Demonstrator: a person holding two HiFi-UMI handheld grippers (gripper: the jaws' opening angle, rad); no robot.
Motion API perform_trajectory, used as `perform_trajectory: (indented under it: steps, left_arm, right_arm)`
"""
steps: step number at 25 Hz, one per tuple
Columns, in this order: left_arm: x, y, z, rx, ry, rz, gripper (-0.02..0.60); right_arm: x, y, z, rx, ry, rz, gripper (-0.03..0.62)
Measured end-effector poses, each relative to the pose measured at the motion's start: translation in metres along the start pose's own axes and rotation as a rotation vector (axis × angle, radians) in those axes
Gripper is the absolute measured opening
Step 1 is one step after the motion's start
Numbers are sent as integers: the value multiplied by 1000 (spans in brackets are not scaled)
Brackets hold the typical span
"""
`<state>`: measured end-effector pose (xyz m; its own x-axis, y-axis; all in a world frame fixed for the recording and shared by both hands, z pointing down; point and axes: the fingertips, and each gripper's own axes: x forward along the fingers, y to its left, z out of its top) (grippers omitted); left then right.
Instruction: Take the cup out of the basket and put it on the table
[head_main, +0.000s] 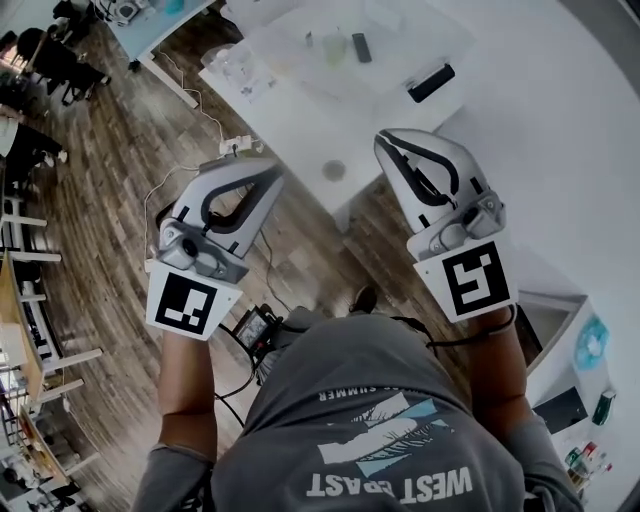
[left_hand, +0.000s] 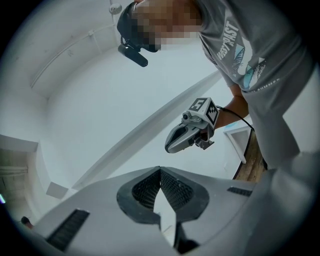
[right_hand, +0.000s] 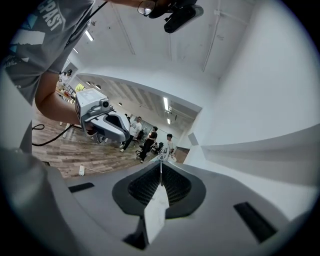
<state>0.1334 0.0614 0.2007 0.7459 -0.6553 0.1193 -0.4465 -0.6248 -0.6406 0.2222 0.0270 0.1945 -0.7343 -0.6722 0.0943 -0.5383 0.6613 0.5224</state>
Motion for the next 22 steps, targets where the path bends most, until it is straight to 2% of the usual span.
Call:
perform_trajectory:
  steps: [7,13,17,22]
  left_arm:
    - [28,-5,7,-4,22,-23,9]
    - [36,2,-5,-8,25,-47,9]
    - [45,17,-19,-10,-10,-62,9]
    - [54,51,-37,-12,-94,-65,9]
  right_arm:
    - [-8,-21,-19,23,-18,1,21]
    - [5,-22,-30,46,-3,1,21]
    - [21,-34,-33,31,23,-31,21]
    - [50,-46,-29,8,54,-70,21]
